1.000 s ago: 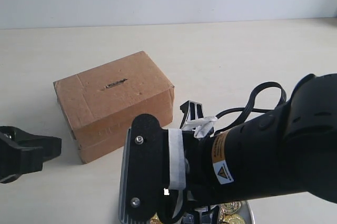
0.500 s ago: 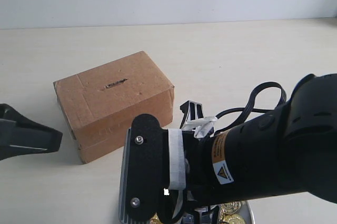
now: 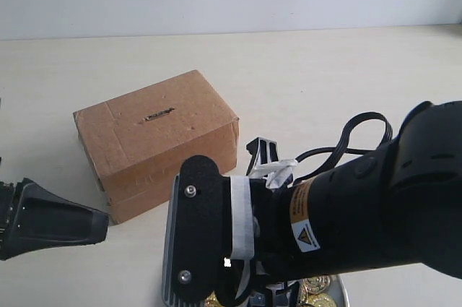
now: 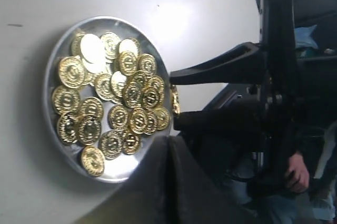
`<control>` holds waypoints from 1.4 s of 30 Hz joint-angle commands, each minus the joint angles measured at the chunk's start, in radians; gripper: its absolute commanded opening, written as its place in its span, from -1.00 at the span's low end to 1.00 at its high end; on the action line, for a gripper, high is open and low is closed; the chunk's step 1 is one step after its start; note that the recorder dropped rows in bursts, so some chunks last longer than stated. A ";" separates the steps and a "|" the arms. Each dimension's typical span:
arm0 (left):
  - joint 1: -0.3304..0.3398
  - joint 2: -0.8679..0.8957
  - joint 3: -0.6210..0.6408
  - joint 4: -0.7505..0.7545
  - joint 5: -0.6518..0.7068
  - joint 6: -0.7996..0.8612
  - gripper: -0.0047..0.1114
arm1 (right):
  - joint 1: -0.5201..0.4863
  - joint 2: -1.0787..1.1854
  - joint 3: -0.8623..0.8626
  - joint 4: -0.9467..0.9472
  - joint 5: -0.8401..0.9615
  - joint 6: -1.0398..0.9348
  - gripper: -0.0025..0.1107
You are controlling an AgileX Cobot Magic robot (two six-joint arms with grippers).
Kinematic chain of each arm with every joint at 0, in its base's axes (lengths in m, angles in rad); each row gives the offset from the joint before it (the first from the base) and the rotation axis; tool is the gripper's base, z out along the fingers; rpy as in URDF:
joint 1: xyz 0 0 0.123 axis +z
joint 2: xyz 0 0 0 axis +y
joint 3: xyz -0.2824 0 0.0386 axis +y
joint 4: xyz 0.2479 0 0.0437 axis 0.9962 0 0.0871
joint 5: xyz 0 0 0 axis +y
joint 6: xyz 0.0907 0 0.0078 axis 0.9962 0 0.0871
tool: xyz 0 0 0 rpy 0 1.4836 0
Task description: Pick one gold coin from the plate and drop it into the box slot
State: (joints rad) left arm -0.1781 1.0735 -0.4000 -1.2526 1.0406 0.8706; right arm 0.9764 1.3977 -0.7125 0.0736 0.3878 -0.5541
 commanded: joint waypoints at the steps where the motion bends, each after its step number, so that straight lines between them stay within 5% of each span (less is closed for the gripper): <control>1: 0.002 0.044 0.024 -0.128 0.034 0.096 -0.78 | 0.000 -0.018 -0.004 -0.003 -0.028 0.005 -0.53; 8: -0.025 0.117 0.024 -0.153 0.025 0.118 0.07 | 0.000 -0.032 -0.004 -0.003 -0.045 0.005 -0.53; 13: -0.127 0.165 0.024 -0.240 -0.058 0.176 -0.14 | 0.000 -0.032 -0.004 -0.003 -0.046 0.026 -0.53; 18: -0.216 0.236 0.024 -0.335 -0.102 0.202 -0.05 | 0.000 -0.032 -0.004 -0.003 -0.046 0.033 -0.53; 27: -0.242 0.288 0.013 -0.410 -0.109 0.228 -0.05 | 0.000 -0.013 -0.004 -0.005 -0.046 0.060 -0.53; 42: -0.412 0.348 -0.054 -0.414 -0.262 0.210 -0.05 | 0.000 -0.003 -0.004 -0.005 -0.046 0.060 -0.53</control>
State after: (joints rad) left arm -0.5704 1.4074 -0.4416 -1.6518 0.8008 1.0886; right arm 0.9764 1.3938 -0.7125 0.0736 0.3509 -0.5015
